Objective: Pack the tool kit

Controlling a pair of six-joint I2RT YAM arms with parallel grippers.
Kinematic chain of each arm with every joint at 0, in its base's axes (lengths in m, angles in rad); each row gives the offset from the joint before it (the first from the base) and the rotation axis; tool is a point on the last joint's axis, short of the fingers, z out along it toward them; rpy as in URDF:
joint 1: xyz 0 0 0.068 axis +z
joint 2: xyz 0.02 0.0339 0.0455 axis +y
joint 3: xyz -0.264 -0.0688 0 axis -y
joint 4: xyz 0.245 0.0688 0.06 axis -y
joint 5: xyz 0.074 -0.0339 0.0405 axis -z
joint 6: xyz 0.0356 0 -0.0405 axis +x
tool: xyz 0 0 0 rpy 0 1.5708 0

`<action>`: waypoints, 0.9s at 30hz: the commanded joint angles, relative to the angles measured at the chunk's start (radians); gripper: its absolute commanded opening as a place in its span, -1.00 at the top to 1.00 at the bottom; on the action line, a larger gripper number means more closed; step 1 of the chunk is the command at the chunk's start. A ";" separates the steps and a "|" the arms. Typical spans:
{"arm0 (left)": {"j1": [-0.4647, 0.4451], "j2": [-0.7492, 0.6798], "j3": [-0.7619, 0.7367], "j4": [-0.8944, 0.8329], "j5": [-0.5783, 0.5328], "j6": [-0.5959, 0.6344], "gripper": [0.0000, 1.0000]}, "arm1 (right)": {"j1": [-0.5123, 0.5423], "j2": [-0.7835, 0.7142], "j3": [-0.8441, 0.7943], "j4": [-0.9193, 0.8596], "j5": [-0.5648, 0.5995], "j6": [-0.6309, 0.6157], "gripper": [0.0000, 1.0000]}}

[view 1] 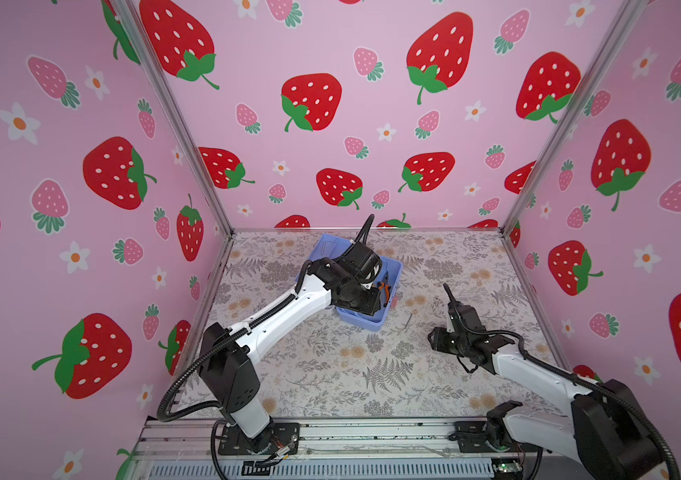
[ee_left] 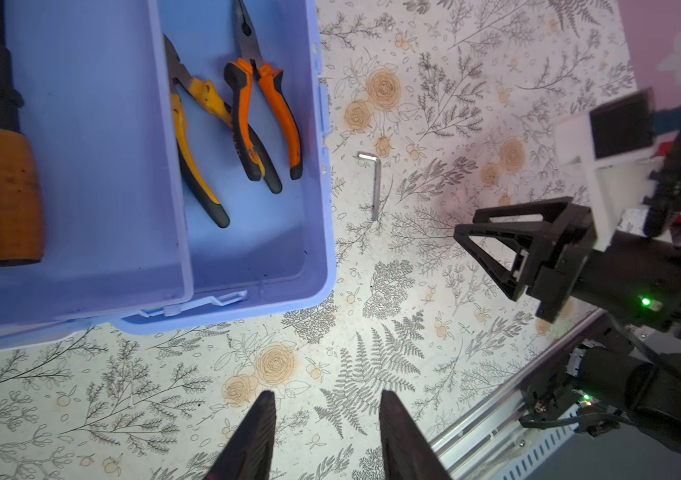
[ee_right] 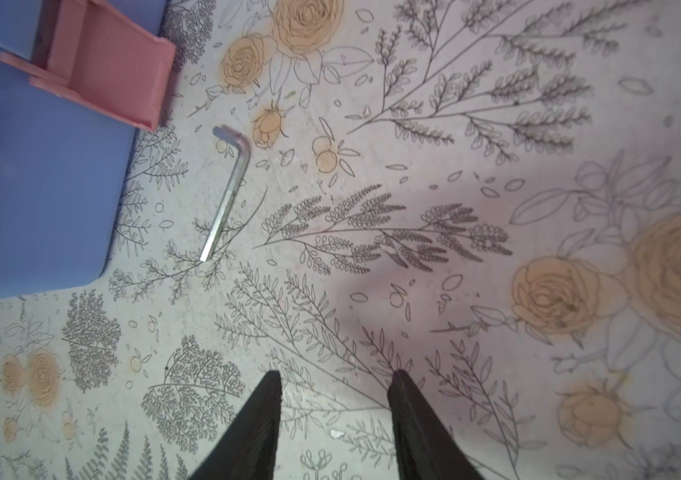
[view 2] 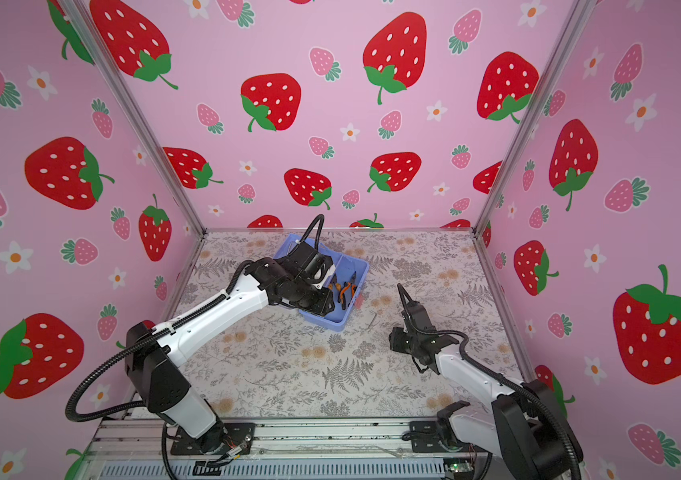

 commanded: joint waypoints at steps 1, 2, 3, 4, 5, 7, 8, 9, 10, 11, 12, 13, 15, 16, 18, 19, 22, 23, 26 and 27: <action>-0.010 0.026 0.035 -0.018 0.026 -0.012 0.11 | -0.004 0.059 0.037 -0.008 0.032 -0.033 0.05; -0.010 0.030 0.039 -0.021 0.025 -0.010 0.11 | -0.004 0.077 0.044 -0.006 0.038 -0.039 0.05; -0.010 0.031 0.038 -0.021 0.021 -0.009 0.11 | -0.004 0.097 0.048 -0.006 0.044 -0.044 0.05; -0.011 0.029 0.039 -0.022 0.013 -0.005 0.11 | -0.004 0.112 0.054 -0.004 0.049 -0.046 0.05; -0.010 0.025 0.040 -0.026 -0.001 -0.001 0.11 | -0.005 0.130 0.059 -0.002 0.054 -0.048 0.05; -0.010 0.015 0.038 -0.026 -0.047 0.007 0.11 | -0.003 0.164 0.068 0.016 0.050 -0.055 0.06; -0.010 0.009 0.038 -0.026 -0.066 0.009 0.11 | -0.003 0.185 0.072 0.024 0.052 -0.061 0.07; -0.010 0.008 0.038 -0.027 -0.080 0.011 0.11 | -0.002 0.208 0.081 0.028 0.061 -0.063 0.08; -0.009 0.006 0.038 -0.027 -0.085 0.013 0.11 | -0.001 0.227 0.090 0.030 0.068 -0.065 0.09; -0.009 0.007 0.038 -0.029 -0.089 0.013 0.11 | 0.001 0.249 0.100 0.035 0.065 -0.067 0.11; -0.010 0.010 0.039 -0.027 -0.091 0.013 0.11 | 0.003 0.268 0.111 0.042 0.053 -0.067 0.11; -0.010 0.013 0.039 -0.028 -0.092 0.014 0.11 | 0.006 0.286 0.121 0.051 0.039 -0.065 0.12; -0.009 0.021 0.043 -0.034 -0.091 0.012 0.11 | 0.022 0.319 0.143 0.072 0.028 -0.064 0.13; -0.010 0.023 0.044 -0.037 -0.089 0.012 0.11 | 0.030 0.334 0.156 0.075 0.031 -0.064 0.13; -0.010 0.023 0.045 -0.034 -0.088 0.013 0.11 | 0.045 0.369 0.193 0.077 0.030 -0.063 0.13; -0.009 0.023 0.044 -0.034 -0.094 0.014 0.11 | 0.053 0.385 0.208 0.078 0.028 -0.062 0.13; -0.010 0.023 0.042 -0.034 -0.102 0.013 0.11 | 0.077 0.440 0.271 0.083 0.032 -0.062 0.12; -0.010 0.024 0.041 -0.032 -0.098 0.012 0.11 | 0.085 0.464 0.294 0.078 0.038 -0.061 0.12; -0.011 0.025 0.035 -0.026 -0.099 0.010 0.11 | 0.103 0.527 0.349 0.067 0.064 -0.049 0.13; -0.013 0.028 0.034 -0.026 -0.102 0.011 0.11 | 0.110 0.546 0.363 0.057 0.084 -0.041 0.14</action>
